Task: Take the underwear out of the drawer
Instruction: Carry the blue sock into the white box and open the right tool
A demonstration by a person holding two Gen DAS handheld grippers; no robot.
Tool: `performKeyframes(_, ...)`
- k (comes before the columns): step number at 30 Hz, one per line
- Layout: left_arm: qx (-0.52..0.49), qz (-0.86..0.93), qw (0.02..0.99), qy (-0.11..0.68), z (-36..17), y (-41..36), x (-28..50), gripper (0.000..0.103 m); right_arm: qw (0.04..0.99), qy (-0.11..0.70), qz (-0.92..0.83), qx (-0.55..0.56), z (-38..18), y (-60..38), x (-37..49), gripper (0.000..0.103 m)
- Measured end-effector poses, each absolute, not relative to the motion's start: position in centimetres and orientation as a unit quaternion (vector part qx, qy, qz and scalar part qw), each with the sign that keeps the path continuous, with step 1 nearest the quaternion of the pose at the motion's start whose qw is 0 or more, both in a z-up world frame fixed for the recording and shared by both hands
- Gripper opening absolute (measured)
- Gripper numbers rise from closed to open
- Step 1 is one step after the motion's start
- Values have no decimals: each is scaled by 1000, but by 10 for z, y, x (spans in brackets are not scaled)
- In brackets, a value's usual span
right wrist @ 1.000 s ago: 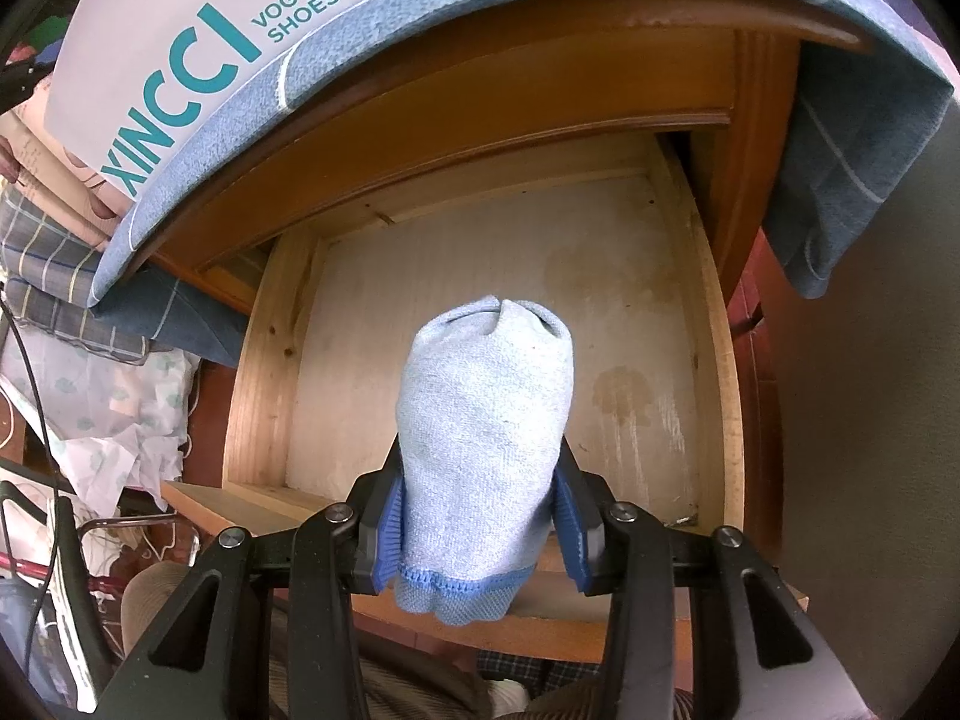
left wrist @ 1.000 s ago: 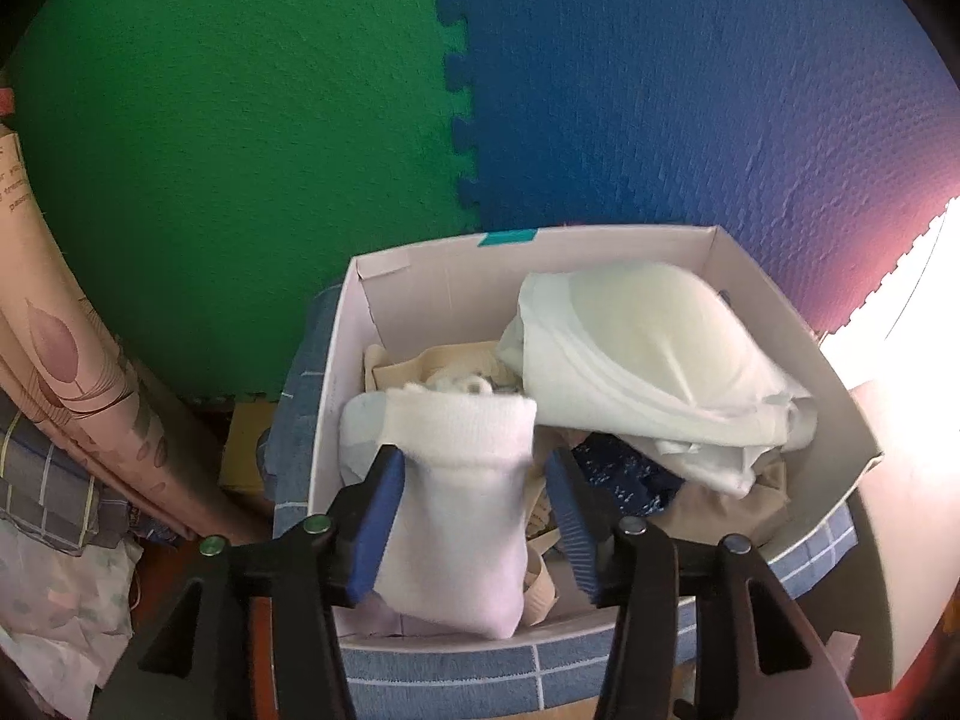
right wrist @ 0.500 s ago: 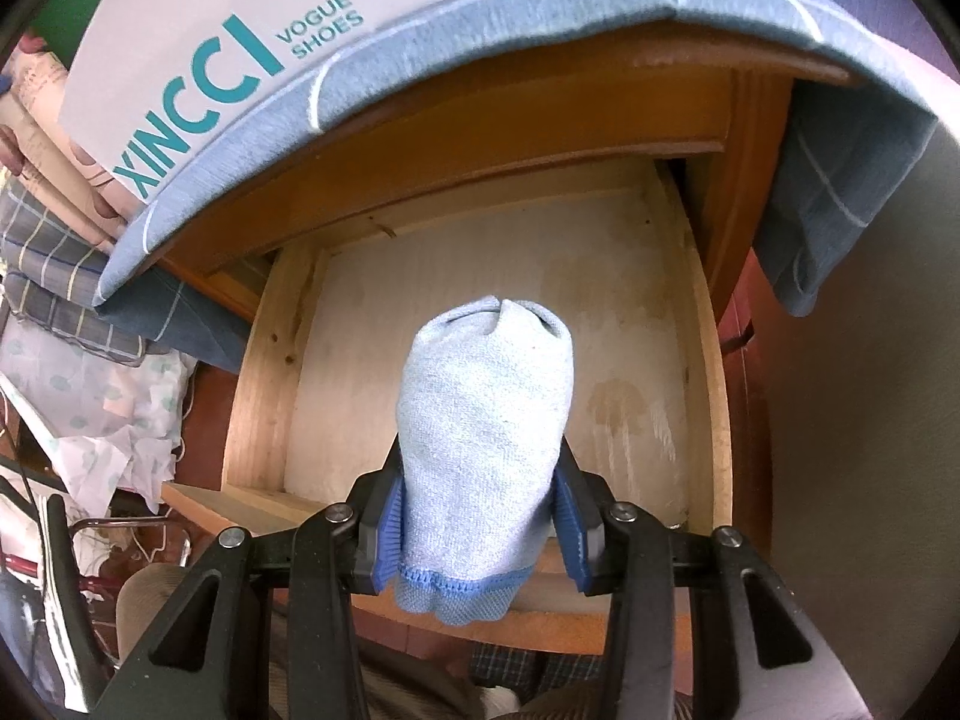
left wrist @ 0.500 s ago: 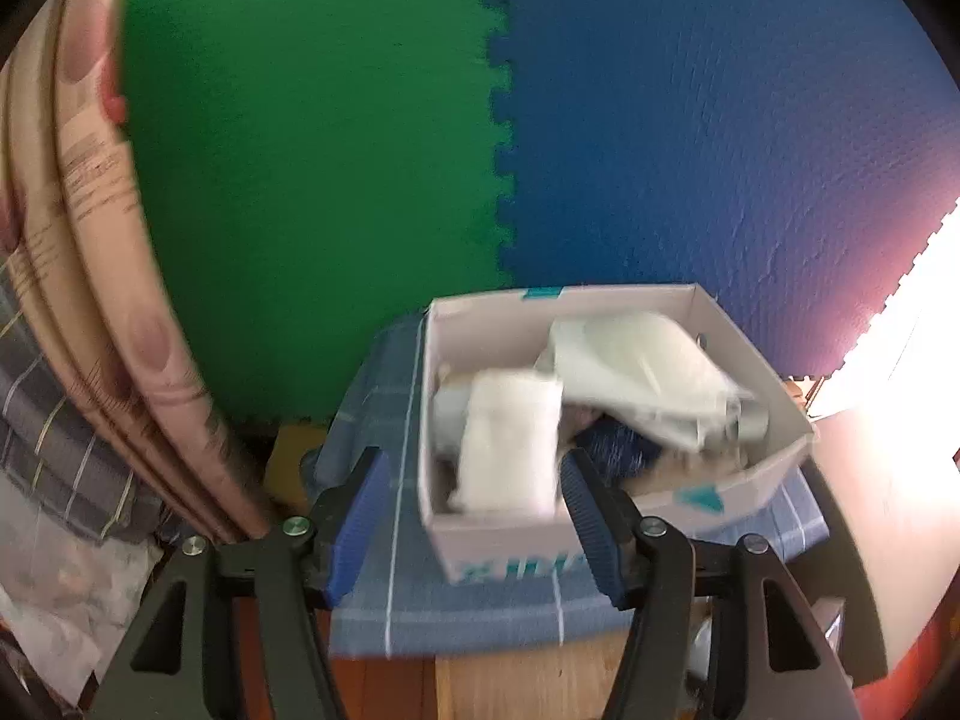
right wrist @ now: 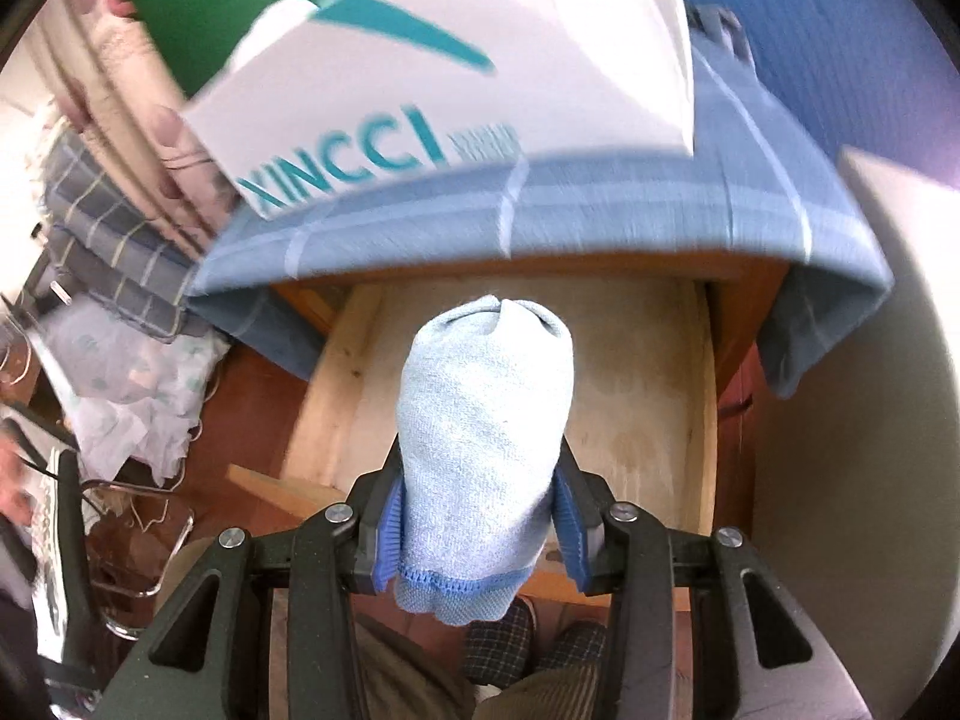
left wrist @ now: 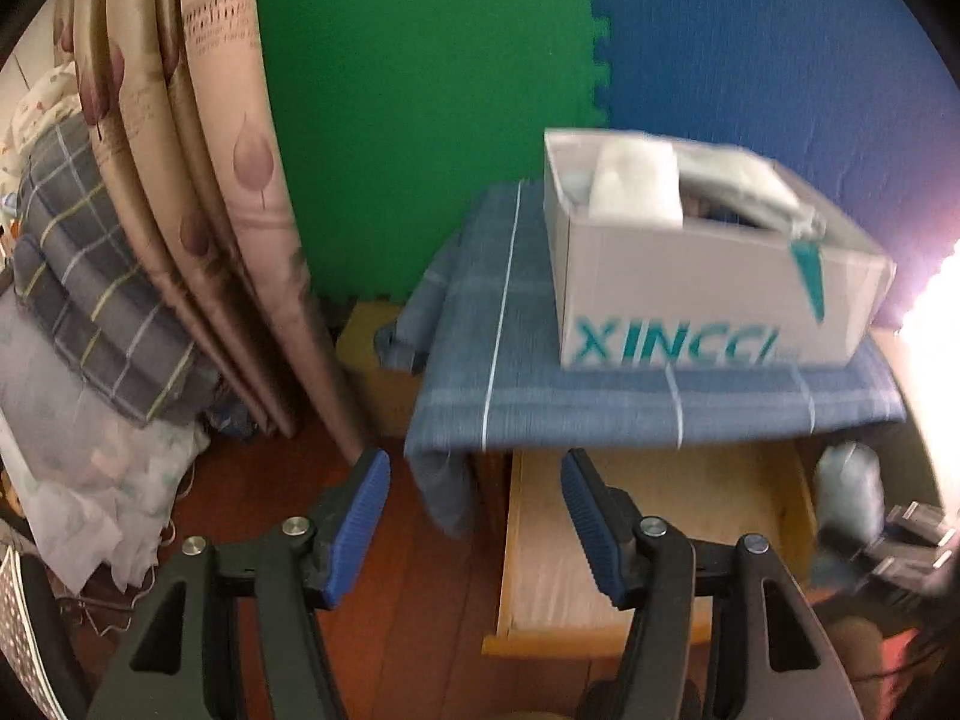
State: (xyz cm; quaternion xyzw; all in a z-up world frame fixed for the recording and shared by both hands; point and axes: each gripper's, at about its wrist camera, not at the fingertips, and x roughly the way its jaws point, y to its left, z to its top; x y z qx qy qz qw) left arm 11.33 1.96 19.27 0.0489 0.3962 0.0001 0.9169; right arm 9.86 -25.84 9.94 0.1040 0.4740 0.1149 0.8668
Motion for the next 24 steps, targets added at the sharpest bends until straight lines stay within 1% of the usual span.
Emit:
performKeyframes(4, 52, 2, 912, 406, 174, 19, 99, 61, 879, 450, 130, 87, 141, -253, 96, 40)
performKeyframes(9, 56, -2, 912, 406, 168, 15, 90, 61, 897, 411, 145, 70, 198, -247, 101, 40)
performKeyframes(10, 54, -2, 912, 406, 168, 15, 89, 61, 904, 397, 147, 66, 214, -246, 104, 40)
performKeyframes(15, 43, -5, 912, 408, 169, 17, 86, 61, 918, 368, 143, 45, 259, -236, 138, 40)
performKeyframes(19, 48, 6, 914, 403, 171, 20, 85, 61, 922, 362, 132, 31, 278, -231, 173, 40)
performKeyframes(24, 46, 19, 911, 409, 172, 24, 90, 61, 917, 381, 115, 10, 273, -217, 222, 40)
